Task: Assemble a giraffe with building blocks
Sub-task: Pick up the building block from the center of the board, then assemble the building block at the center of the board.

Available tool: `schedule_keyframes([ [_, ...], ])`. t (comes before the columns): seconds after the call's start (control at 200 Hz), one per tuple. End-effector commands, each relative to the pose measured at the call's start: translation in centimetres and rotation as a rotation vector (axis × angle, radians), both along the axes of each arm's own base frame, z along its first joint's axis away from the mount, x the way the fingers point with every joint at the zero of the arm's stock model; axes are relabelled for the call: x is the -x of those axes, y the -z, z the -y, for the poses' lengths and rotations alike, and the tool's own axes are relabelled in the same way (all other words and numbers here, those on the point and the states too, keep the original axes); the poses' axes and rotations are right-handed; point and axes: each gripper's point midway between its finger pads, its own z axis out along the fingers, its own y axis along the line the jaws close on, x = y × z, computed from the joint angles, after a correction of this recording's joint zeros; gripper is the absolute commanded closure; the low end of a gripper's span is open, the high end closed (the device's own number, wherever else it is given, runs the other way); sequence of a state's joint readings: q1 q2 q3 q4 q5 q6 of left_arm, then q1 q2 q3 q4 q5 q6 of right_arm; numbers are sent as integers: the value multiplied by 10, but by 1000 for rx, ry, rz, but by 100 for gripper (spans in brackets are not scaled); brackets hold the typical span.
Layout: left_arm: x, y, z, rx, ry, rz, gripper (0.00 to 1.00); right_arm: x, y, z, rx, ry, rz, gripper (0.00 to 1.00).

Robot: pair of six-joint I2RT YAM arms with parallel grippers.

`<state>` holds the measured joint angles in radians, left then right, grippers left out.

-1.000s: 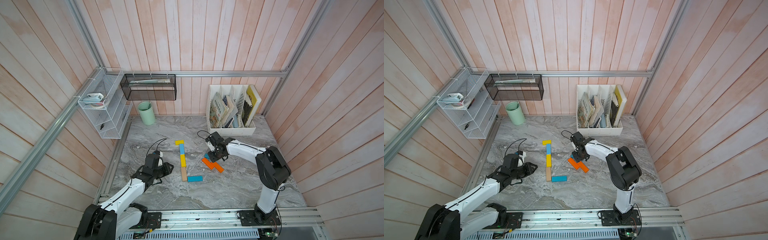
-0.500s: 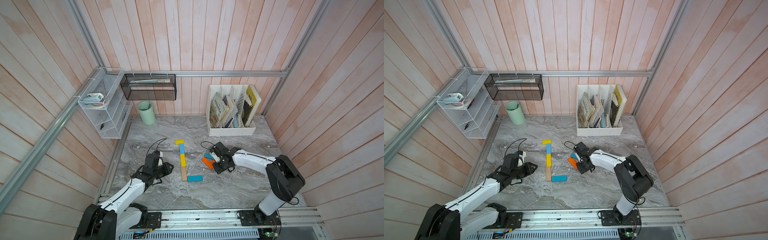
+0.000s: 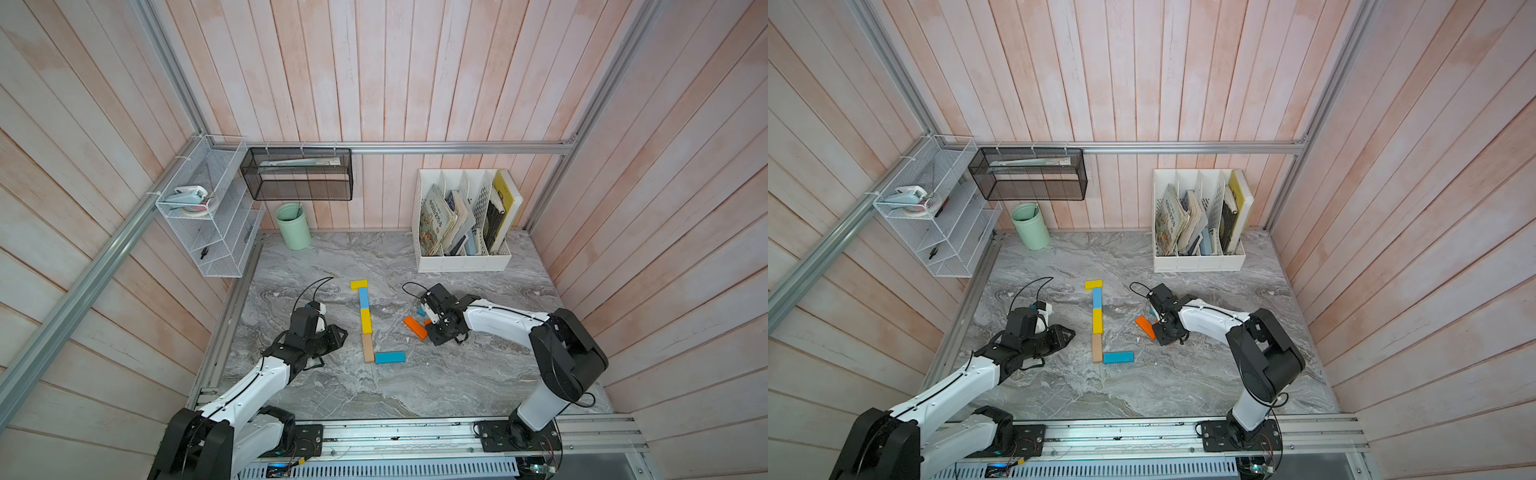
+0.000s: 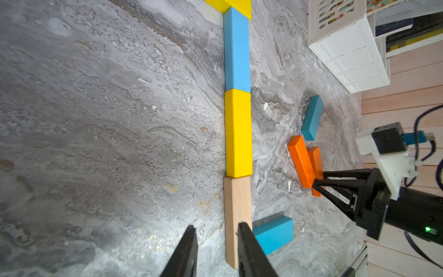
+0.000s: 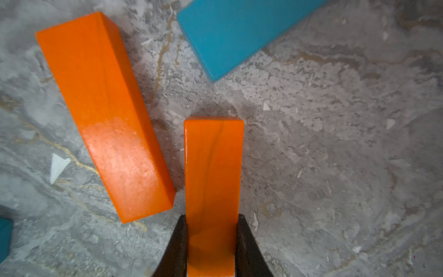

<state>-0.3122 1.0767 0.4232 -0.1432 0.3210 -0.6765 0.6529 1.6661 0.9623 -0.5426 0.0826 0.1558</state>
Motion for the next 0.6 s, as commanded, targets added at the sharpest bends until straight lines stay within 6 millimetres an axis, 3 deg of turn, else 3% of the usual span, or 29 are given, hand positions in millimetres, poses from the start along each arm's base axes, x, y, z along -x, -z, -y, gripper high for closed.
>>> schedule_keyframes([
  [0.0, -1, -7, 0, 0, 10, 20, 67, 1, -26, 3, -36, 29, 59, 100],
  [0.16, -1, -5, 1, 3, 16, 18, 67, 18, -75, -20, -111, -102, 158, 99],
  [0.32, -2, -5, 2, 6, 15, 26, 67, 37, -124, -62, -218, -355, 259, 100],
  [0.37, -3, -6, 2, 6, 15, 27, 67, 49, -126, -72, -210, -524, 275, 100],
  [0.41, -4, -6, 2, 5, 17, 29, 67, 70, -120, -77, -192, -736, 262, 100],
  [0.48, -4, -7, 2, 5, 19, 31, 67, 110, -101, -68, -87, -1163, 250, 100],
  [0.595, -4, -9, 2, 5, 19, 32, 67, 93, -91, -49, -13, -1221, 331, 100],
])
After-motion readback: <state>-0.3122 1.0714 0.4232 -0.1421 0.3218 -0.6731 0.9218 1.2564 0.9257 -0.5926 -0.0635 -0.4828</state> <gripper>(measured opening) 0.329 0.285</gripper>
